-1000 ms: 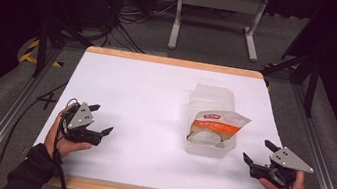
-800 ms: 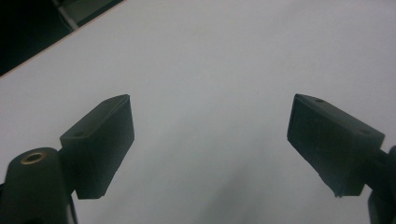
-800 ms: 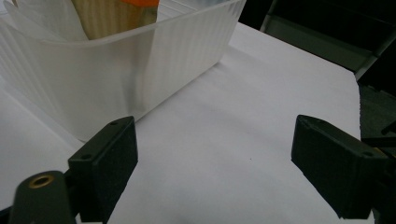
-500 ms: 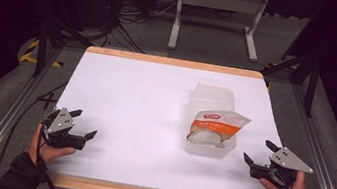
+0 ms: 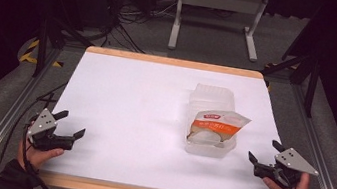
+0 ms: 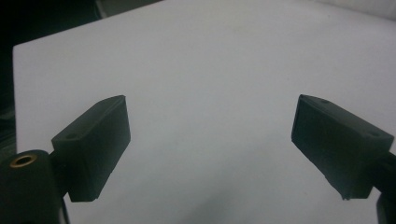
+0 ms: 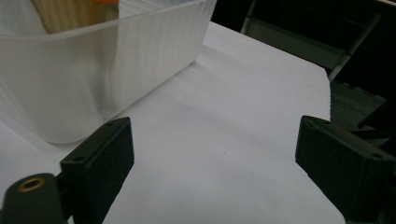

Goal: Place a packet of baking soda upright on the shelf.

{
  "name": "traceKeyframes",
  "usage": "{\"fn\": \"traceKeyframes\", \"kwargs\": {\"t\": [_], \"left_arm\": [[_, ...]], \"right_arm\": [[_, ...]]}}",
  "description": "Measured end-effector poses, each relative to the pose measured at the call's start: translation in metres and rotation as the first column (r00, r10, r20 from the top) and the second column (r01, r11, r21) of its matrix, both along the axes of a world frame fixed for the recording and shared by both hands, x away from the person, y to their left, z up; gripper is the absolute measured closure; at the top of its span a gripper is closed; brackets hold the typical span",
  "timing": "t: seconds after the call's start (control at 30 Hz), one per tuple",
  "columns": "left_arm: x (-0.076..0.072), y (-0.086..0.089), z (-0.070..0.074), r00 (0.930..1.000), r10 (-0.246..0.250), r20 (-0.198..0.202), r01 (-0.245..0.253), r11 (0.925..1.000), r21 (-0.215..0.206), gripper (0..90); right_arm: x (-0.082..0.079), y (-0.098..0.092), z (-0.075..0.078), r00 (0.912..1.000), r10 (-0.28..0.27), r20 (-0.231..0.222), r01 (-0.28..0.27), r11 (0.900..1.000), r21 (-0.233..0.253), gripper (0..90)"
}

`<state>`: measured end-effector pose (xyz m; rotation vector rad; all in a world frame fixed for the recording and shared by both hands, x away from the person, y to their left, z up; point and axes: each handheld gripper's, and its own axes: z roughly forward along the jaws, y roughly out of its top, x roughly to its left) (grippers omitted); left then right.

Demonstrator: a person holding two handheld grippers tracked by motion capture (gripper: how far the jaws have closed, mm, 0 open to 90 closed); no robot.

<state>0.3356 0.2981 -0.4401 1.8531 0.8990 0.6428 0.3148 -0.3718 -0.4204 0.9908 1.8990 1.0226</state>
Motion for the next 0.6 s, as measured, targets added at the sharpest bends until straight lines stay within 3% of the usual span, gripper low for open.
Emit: {"fn": "traceKeyframes", "kwargs": {"t": [0.07, 0.2, 0.6], "left_arm": [[-0.0004, 0.0044, -0.0005, 0.9999, 0.010, -0.001, -0.010, 0.9996, -0.026, 11.8], [0.0005, 0.0074, -0.0011, 0.9997, 0.023, -0.005, -0.023, 0.9990, -0.039, 11.3], [-0.0007, 0.0034, -0.0021, 0.9999, 0.008, -0.008, -0.008, 0.9997, -0.022, 10.2]], "right_arm": [[0.0003, -0.0031, -0.0001, 0.9997, -0.022, 0.006, 0.022, 1.000, 0.015, 11.0], [0.0015, -0.0059, -0.0007, 0.9987, -0.049, 0.011, 0.049, 0.998, 0.026, 8.3], [0.0004, -0.0024, -0.0007, 0.9980, -0.061, 0.019, 0.061, 0.998, 0.014, 8.3]]}}
